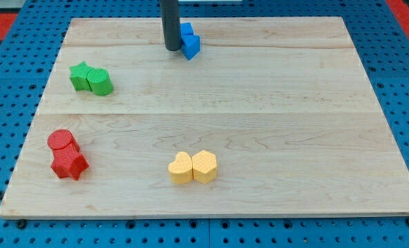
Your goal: Move the blue cube to the top center of the board
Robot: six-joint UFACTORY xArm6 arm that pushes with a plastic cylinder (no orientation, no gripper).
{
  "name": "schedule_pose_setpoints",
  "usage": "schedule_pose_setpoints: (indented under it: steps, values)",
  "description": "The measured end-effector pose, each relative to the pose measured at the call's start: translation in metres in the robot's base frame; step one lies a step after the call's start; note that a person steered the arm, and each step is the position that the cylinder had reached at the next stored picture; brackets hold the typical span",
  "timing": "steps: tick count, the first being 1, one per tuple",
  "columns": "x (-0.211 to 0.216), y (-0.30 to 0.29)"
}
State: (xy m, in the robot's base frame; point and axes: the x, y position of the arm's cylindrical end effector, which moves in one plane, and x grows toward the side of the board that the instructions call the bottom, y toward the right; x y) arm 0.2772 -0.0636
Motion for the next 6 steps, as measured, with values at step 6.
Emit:
schedule_pose_setpoints:
  steps: [6]
  values:
    - [-0.011,-0.004]
